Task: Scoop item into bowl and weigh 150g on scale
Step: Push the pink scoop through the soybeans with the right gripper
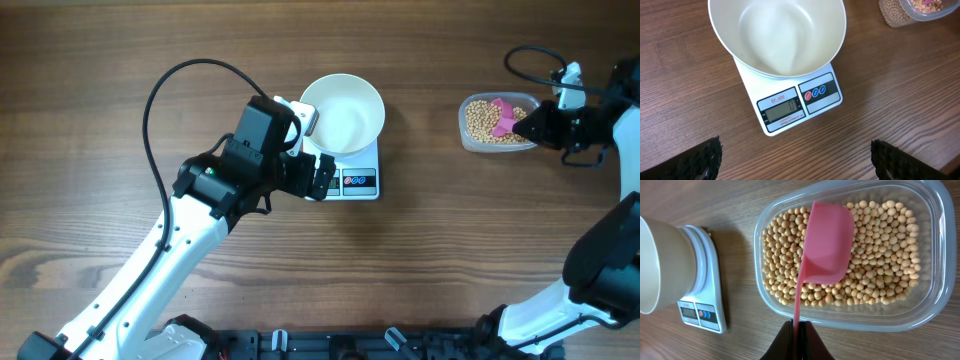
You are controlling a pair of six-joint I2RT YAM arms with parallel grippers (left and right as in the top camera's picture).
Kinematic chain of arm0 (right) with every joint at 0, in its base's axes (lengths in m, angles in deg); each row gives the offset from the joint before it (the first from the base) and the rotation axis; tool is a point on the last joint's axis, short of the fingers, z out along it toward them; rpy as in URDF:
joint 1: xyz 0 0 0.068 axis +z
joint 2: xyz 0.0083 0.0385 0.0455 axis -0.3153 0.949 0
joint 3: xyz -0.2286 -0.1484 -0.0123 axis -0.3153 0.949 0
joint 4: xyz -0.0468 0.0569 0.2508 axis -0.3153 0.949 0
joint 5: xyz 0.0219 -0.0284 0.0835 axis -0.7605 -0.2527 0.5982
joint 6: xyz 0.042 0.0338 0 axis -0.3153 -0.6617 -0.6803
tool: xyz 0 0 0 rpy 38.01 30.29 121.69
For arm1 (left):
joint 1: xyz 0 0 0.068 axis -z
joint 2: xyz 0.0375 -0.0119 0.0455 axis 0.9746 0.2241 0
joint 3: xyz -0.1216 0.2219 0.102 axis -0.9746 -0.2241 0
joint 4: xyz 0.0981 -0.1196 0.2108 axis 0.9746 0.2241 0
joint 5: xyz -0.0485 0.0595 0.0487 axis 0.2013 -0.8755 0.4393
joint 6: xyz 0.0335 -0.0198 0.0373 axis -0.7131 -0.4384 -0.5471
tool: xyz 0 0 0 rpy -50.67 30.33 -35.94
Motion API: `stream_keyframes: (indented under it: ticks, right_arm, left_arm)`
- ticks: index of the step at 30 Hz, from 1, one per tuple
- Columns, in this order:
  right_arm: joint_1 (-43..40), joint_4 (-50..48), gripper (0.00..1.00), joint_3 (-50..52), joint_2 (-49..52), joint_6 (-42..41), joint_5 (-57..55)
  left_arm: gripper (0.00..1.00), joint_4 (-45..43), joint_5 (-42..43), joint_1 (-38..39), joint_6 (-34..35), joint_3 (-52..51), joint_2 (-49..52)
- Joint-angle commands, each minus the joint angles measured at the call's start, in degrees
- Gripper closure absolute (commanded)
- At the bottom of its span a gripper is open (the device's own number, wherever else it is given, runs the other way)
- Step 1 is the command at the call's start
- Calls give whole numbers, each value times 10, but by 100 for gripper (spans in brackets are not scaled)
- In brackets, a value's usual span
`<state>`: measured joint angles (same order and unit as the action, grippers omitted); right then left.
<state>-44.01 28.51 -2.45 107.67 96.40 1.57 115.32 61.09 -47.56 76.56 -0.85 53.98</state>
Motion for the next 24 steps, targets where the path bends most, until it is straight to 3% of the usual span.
stream_keyframes:
  ticks: [1,24]
  right_arm:
    - [-14,-5,96,12,15,-5,58]
    - [-33,-14,96,26,16,-37,86]
  left_arm:
    - [0,-2,-6,-4,3,9,-2]
    - [0,-2,-6,-4,3,9,-2]
